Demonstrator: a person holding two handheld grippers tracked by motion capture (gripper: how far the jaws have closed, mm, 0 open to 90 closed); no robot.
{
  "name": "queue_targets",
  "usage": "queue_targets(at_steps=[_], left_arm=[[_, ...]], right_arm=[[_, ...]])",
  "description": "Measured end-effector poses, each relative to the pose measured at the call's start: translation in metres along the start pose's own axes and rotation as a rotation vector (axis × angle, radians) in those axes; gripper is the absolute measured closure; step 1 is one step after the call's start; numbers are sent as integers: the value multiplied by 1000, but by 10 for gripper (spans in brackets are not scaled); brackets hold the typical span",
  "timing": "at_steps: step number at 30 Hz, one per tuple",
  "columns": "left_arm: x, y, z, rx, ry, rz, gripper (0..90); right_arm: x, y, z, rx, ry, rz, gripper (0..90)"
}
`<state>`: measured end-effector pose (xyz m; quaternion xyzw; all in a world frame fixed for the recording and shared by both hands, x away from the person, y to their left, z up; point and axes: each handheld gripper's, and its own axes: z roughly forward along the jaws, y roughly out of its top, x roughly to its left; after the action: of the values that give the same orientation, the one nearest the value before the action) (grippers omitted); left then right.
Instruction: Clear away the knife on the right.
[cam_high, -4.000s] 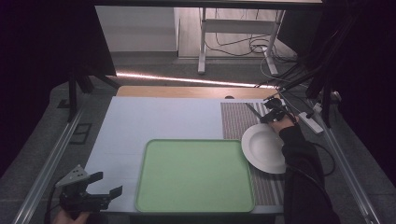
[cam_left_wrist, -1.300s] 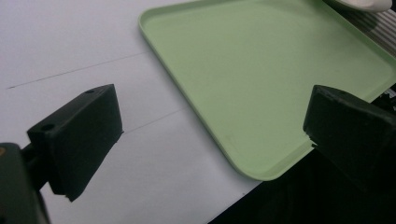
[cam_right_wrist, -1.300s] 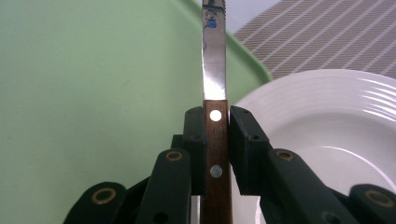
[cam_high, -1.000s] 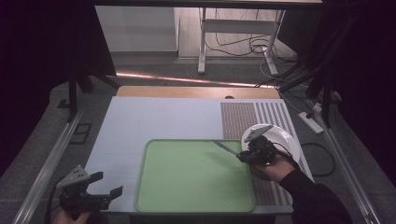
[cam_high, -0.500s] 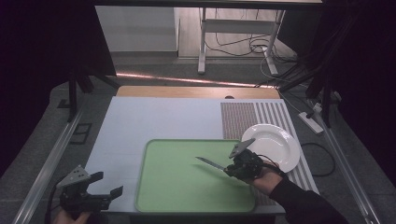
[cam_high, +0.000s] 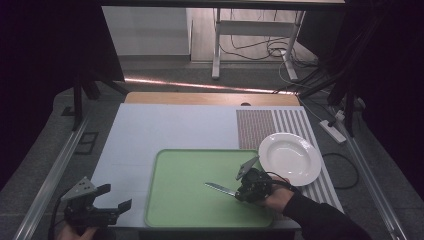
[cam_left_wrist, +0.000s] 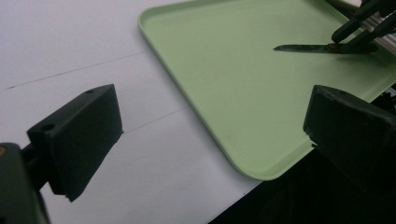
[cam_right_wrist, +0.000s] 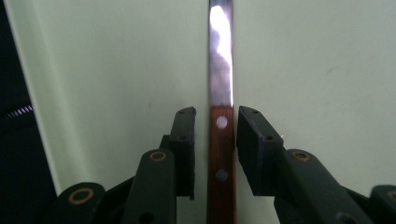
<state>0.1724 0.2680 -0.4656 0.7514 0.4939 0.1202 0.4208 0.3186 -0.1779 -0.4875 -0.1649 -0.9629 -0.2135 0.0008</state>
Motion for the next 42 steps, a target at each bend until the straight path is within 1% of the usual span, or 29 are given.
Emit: queue_targets(at_steps=[2, 3, 4, 5, 6, 7, 9, 11, 12, 16, 19, 25, 28, 34, 37, 40, 42], left_arm=[[0, 0, 0, 1, 0, 0, 43], [0, 0, 0, 2, 0, -1, 43], [0, 0, 0, 2, 0, -1, 43], [0, 0, 0, 2, 0, -2, 43], [0, 0, 0, 1, 0, -2, 43], [0, 0, 0, 1, 0, -2, 43], [0, 0, 0, 1, 0, -1, 43], [0, 0, 0, 0, 0, -1, 43], [0, 0, 0, 0, 0, -2, 43], [1, 0, 0, 0, -2, -3, 43], [0, 0, 0, -1, -2, -1, 43], [1, 0, 0, -2, -3, -2, 43], [1, 0, 0, -2, -3, -2, 44], [1, 0, 0, -2, -3, -1, 44], [0, 0, 0, -2, -3, 0, 44], [0, 0, 0, -2, -3, 0, 44], [0, 0, 0, -2, -3, 0, 44]], right_arm=[[2, 6, -4, -28, 18, -17, 851], [4, 9, -5, -35, 26, -34, 900], [6, 12, -5, -35, 29, -51, 900], [10, 16, -2, -21, 38, -76, 900], [13, 19, 2, -5, 48, -88, 900], [16, 21, 7, 13, 49, -108, 900], [20, 23, 15, 49, 37, -138, 900], [18, 23, 23, 71, 18, -154, 900], [15, 23, 23, 54, 22, -135, 900], [2, 20, 20, 48, 2, -87, 900], [-7, 16, 17, 45, -22, -59, 900], [-23, 6, 12, 27, -40, 18, 900], [-32, 2, 8, 27, -67, 46, 900], [-46, -5, 3, 23, -92, 93, 900], [-52, -9, 0, 27, -86, 122, 900], [-55, -14, -4, 39, -81, 132, 900], [-57, -19, -7, 41, -78, 148, 900]])
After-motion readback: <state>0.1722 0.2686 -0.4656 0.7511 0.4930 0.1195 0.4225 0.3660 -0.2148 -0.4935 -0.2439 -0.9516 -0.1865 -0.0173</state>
